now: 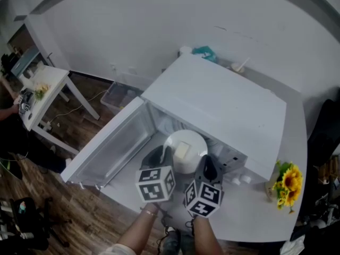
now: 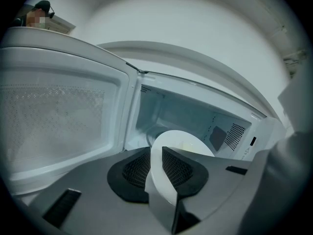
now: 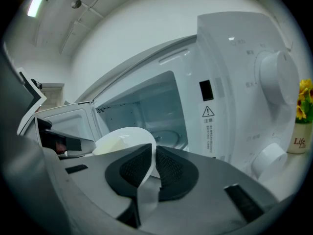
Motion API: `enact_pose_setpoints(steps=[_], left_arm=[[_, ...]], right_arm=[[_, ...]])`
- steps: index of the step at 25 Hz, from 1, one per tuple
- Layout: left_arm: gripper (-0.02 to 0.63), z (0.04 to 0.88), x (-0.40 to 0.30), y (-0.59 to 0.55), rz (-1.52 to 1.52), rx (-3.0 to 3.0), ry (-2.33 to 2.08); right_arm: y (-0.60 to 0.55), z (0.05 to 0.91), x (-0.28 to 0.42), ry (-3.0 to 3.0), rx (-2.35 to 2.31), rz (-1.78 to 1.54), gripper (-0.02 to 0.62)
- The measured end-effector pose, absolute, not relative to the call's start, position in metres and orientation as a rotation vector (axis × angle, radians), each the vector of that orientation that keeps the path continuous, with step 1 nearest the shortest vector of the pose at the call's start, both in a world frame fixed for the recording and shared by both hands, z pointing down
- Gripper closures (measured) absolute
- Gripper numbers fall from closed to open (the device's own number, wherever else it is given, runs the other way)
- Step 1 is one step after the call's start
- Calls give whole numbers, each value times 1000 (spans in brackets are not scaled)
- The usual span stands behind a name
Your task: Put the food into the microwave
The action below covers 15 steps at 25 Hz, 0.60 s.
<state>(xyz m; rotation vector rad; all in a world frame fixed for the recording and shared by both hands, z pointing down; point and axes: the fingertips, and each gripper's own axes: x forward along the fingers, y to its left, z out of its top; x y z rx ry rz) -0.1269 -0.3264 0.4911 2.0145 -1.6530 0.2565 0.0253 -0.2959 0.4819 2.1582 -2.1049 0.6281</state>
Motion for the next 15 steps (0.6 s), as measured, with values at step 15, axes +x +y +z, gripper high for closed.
enact_pose_setpoints(steps=[15], left_arm=[[518, 509, -117, -391, 248, 2070, -1586]], right_arm=[[-345, 487, 33, -2008, 2309, 603, 555]])
